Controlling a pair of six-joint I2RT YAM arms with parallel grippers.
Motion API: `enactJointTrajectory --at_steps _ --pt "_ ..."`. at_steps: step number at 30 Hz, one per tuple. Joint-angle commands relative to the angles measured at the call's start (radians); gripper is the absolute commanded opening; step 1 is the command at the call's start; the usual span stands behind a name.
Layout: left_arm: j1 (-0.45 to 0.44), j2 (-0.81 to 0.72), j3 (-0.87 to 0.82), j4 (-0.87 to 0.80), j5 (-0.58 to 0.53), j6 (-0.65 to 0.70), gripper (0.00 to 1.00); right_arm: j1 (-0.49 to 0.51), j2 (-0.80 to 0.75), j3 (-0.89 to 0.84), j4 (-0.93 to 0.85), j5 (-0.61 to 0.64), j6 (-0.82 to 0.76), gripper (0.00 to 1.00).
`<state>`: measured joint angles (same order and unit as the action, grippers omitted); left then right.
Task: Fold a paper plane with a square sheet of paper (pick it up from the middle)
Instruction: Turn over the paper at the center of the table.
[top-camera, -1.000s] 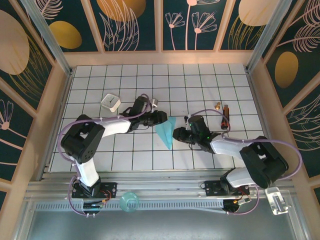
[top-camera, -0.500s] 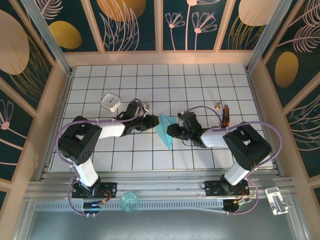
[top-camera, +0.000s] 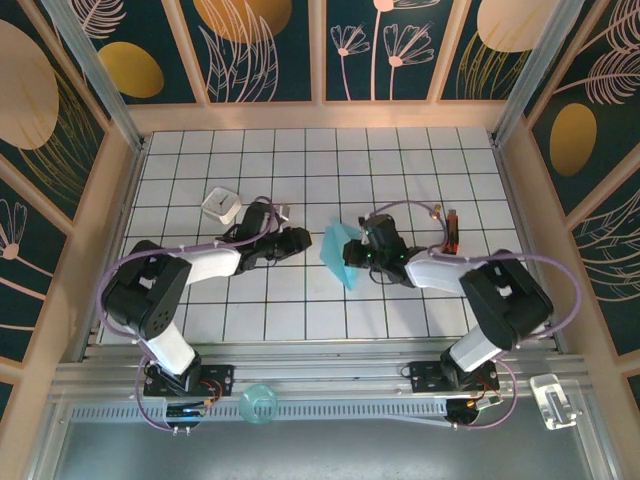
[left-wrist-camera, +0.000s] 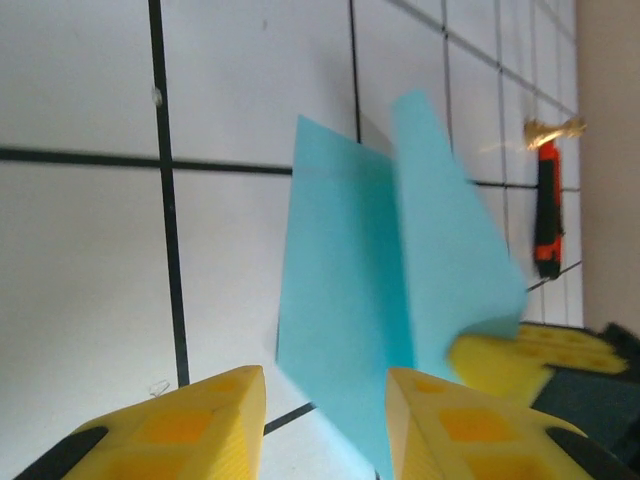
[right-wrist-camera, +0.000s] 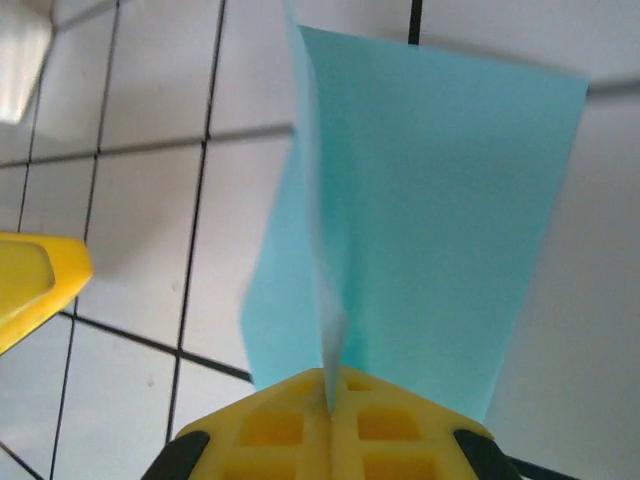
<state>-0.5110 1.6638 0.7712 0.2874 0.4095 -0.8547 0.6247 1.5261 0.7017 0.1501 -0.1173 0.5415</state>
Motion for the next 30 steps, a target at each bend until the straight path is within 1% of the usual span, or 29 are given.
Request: enactJointTrajectory --at_steps 1,4,7,9,10,15,17,19,23,26,28,30 --pt "0.041 -0.074 -0.028 0.008 -0.030 0.008 0.38 0.026 -0.091 0.161 -0.388 0.297 -0.191 0.00" --pt "0.082 -0.119 -0.059 0.010 -0.057 0.015 0.39 0.112 -0.067 0.301 -0.637 0.599 -0.236 0.00" --pt "0.131 -0.150 -0.091 0.019 -0.070 0.011 0.40 0.174 0.023 0.423 -0.836 0.823 -0.203 0.00" --pt "0.166 -0.163 -0.105 0.021 -0.071 0.008 0.40 0.202 0.091 0.486 -0.934 0.936 -0.164 0.00" --pt "0.181 -0.170 -0.112 0.020 -0.072 0.008 0.40 0.214 0.129 0.515 -0.971 0.971 -0.144 0.00" --pt "0.248 -0.187 -0.130 0.004 -0.097 0.028 0.41 0.301 0.349 0.670 -1.129 1.095 -0.044 0.00" --pt "0.267 -0.183 -0.131 -0.001 -0.106 0.035 0.41 0.338 0.445 0.734 -1.176 1.110 -0.011 0.00" --pt "0.282 -0.179 -0.133 -0.002 -0.109 0.037 0.41 0.374 0.528 0.781 -1.172 1.097 -0.006 0.00" --pt "0.298 -0.171 -0.121 -0.012 -0.117 0.050 0.42 0.419 0.618 0.840 -1.095 1.006 -0.034 0.00" --pt "0.299 -0.174 -0.109 -0.033 -0.137 0.064 0.43 0.446 0.646 0.862 -1.018 0.930 -0.061 0.10" --pt "0.298 -0.184 -0.112 -0.039 -0.145 0.065 0.43 0.458 0.648 0.869 -0.967 0.883 -0.079 0.19" --pt "0.298 -0.198 -0.113 -0.055 -0.154 0.071 0.44 0.466 0.637 0.875 -0.921 0.836 -0.094 0.25"
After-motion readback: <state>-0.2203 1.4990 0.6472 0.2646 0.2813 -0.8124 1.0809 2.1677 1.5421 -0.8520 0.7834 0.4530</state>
